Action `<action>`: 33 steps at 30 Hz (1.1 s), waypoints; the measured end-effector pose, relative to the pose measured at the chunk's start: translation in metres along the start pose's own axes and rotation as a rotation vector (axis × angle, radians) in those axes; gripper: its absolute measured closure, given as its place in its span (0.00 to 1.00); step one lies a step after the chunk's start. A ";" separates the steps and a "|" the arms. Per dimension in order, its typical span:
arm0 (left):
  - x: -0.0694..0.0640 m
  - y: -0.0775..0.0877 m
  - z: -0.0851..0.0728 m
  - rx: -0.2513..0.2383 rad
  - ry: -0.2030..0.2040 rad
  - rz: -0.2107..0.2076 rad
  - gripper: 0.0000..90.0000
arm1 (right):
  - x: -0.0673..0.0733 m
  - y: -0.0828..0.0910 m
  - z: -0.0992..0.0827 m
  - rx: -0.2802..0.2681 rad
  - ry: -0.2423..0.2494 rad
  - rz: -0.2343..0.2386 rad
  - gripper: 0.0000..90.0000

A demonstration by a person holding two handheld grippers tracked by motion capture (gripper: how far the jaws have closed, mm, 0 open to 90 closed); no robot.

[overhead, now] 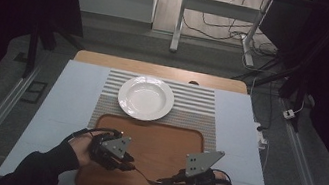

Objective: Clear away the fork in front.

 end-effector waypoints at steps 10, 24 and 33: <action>-0.009 -0.007 -0.001 0.078 -0.093 -0.113 0.89 | -0.007 0.002 -0.007 -0.001 -0.015 -0.026 0.92; -0.001 0.003 -0.015 0.070 0.189 -0.018 0.89 | -0.019 0.017 -0.013 -0.005 -0.038 -0.358 0.56; 0.002 0.006 -0.027 0.118 0.353 0.069 0.89 | -0.018 0.027 -0.019 -0.011 -0.088 -0.490 0.42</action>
Point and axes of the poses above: each handheld gripper's, and its own axes: y roughly backward along the jaws, z roughly out of its top, x roughly to its left, the point moved 2 cm from there along -y, roughly forward along the jaws, and after that the axes turned 13 degrees about -x, right-handed, at the moved point
